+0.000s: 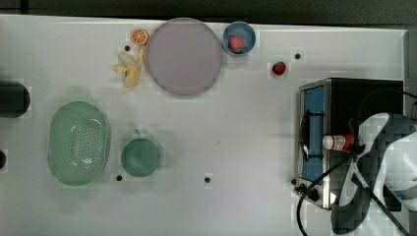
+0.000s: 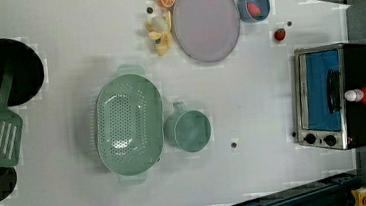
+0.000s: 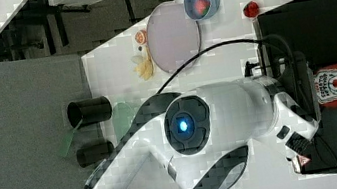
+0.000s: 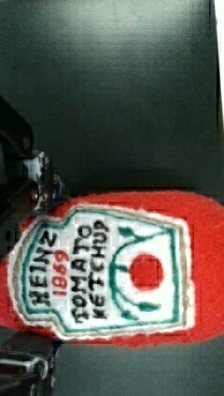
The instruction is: Pick Ketchup from oven and place it on table.
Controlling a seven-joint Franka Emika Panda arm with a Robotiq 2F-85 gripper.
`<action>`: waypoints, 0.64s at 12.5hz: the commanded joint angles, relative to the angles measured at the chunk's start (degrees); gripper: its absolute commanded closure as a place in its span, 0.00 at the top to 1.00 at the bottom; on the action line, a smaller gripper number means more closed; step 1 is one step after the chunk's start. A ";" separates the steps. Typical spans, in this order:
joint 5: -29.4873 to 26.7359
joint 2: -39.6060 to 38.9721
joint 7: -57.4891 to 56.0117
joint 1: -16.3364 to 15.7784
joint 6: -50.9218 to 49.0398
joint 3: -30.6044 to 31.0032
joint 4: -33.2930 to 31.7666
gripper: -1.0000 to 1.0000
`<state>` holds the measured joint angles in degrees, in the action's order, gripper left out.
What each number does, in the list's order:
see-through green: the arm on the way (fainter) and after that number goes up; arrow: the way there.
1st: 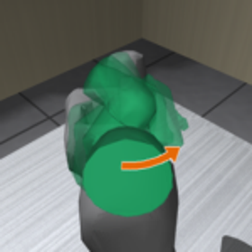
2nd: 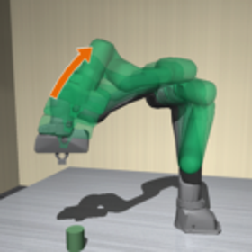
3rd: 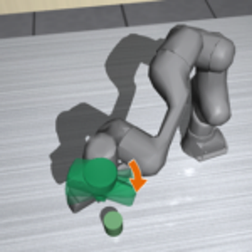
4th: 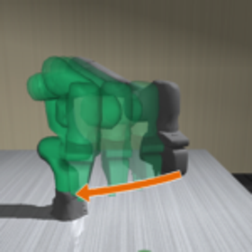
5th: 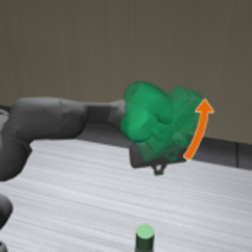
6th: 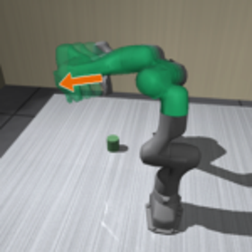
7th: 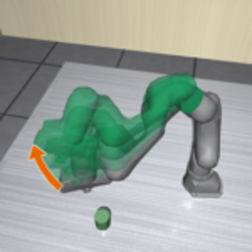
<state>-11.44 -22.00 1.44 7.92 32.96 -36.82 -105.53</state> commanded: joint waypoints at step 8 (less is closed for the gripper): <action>2.59 14.52 -0.80 -12.90 -23.38 16.24 9.46 0.63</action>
<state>-9.67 -5.10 1.44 -1.10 9.93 -26.62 -93.27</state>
